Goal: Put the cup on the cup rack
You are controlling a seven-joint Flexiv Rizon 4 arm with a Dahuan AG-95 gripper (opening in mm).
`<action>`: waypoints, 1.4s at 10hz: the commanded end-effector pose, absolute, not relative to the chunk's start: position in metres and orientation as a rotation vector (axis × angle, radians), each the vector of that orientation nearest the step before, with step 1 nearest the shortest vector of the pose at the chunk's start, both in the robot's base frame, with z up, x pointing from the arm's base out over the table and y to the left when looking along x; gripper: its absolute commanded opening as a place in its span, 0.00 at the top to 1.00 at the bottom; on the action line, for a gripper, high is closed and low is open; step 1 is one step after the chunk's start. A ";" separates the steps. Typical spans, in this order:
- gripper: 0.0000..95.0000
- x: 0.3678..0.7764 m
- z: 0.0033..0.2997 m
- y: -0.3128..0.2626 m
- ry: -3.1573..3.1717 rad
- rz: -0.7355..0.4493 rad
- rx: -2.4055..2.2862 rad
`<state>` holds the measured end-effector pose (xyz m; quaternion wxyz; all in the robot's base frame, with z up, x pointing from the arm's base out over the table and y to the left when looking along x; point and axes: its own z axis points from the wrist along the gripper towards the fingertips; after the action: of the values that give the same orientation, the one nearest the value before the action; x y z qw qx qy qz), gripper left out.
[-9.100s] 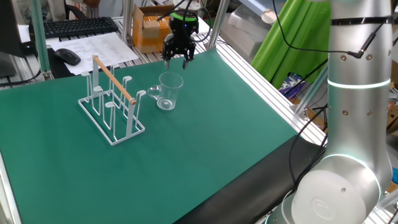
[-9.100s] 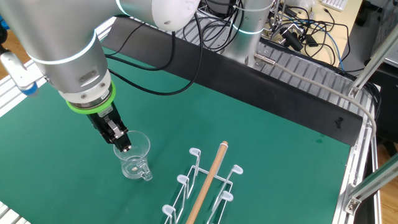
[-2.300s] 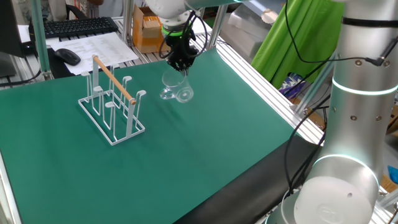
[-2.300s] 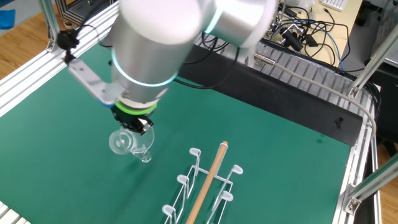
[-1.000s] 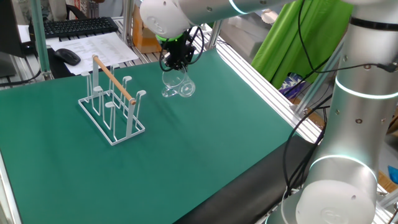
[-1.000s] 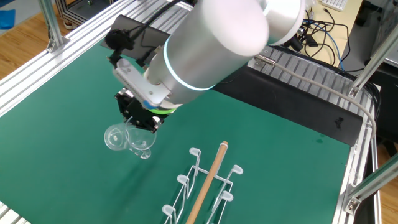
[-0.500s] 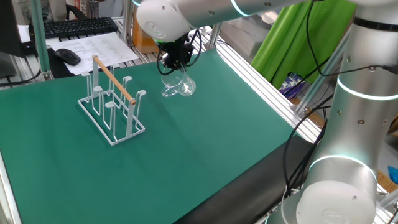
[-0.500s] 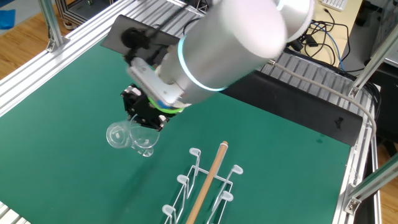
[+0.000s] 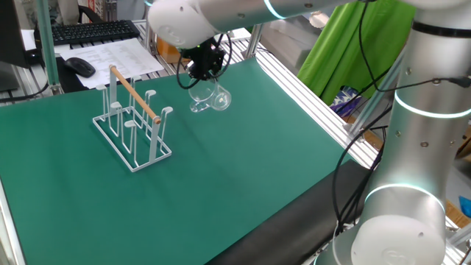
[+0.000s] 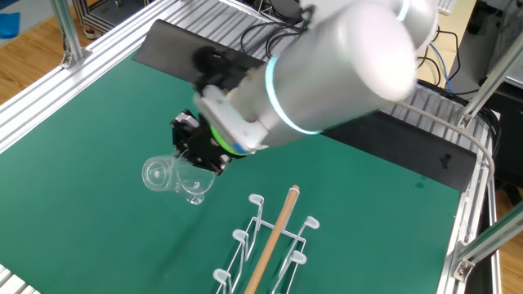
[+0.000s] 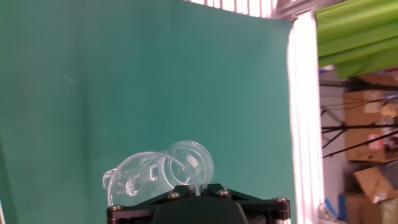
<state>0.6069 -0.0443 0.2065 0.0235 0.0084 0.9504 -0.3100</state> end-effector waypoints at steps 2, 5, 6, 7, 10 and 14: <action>1.00 0.602 0.214 -0.041 2.925 -0.988 0.023; 1.00 0.604 0.218 -0.036 2.898 -1.014 0.030; 1.00 0.603 0.219 -0.034 2.893 -1.017 0.039; 1.00 0.602 0.218 -0.031 2.883 -1.015 0.063; 1.00 0.598 0.217 -0.026 2.849 -1.043 0.072; 1.00 0.599 0.216 -0.025 2.827 -1.060 0.084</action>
<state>0.5990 -0.0254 0.2160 0.0607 0.0281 0.9343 -0.3501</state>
